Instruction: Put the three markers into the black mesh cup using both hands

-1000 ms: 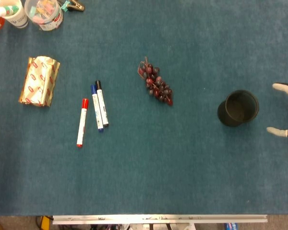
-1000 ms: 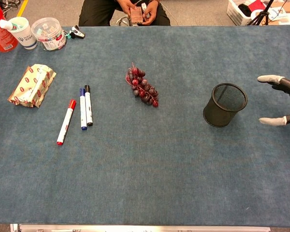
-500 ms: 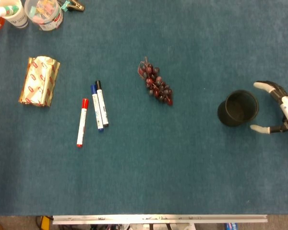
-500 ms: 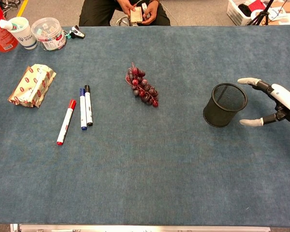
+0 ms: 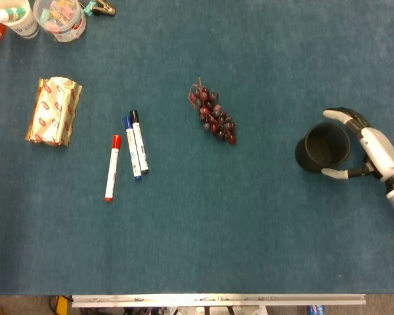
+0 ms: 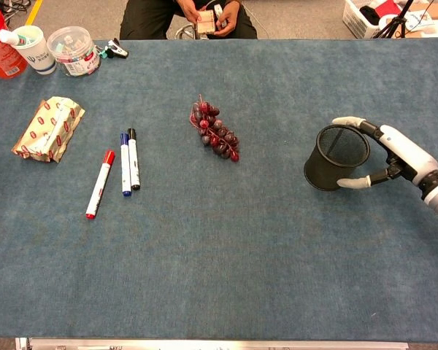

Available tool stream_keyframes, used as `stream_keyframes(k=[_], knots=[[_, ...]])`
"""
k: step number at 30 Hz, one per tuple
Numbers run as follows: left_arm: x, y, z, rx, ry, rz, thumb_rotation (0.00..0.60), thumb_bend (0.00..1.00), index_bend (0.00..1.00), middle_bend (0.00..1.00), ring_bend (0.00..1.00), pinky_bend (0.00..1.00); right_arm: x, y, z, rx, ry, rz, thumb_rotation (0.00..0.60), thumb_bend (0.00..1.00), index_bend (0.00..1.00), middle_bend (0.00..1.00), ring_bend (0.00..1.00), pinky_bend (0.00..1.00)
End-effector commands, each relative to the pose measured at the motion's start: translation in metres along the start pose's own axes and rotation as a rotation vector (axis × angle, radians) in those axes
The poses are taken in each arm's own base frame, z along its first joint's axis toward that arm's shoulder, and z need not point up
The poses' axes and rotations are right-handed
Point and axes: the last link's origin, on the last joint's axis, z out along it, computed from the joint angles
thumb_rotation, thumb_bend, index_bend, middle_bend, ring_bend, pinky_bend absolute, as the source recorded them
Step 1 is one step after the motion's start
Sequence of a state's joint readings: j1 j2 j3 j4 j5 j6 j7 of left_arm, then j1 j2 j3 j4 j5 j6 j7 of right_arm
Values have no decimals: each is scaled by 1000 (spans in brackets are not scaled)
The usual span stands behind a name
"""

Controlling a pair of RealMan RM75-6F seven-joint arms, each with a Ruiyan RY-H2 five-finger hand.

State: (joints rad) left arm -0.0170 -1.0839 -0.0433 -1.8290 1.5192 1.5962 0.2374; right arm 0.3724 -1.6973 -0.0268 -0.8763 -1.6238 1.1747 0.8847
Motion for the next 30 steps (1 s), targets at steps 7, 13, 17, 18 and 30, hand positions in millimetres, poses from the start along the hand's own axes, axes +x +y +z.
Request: stream_keyframes(k=[7,13,17,18,30], knots=[[1,-2,0,3,0,4,600,259,296,272,218,102,-9,-4,5,21,-5,17,600,0,167,159,0,0],[1,-2,1,1,-5,8,600,258,296,272,218,102,-16,-7,10,48,-13,24,600,18,168,185,5,0],[2,-2,1,0,-3,10,600,259,296,272,218,102,-19,-10,14,70,-4,38,600,65,196,215,39,0],[3,-2,1,0,-3,11,600,259,296,272,218,102,-20,-11,14,76,2,47,600,83,212,226,55,7],[5,0,1,-11,-3,24,600,259,296,272,218,102,-15,-15,20,120,59,115,600,264,311,306,173,201]])
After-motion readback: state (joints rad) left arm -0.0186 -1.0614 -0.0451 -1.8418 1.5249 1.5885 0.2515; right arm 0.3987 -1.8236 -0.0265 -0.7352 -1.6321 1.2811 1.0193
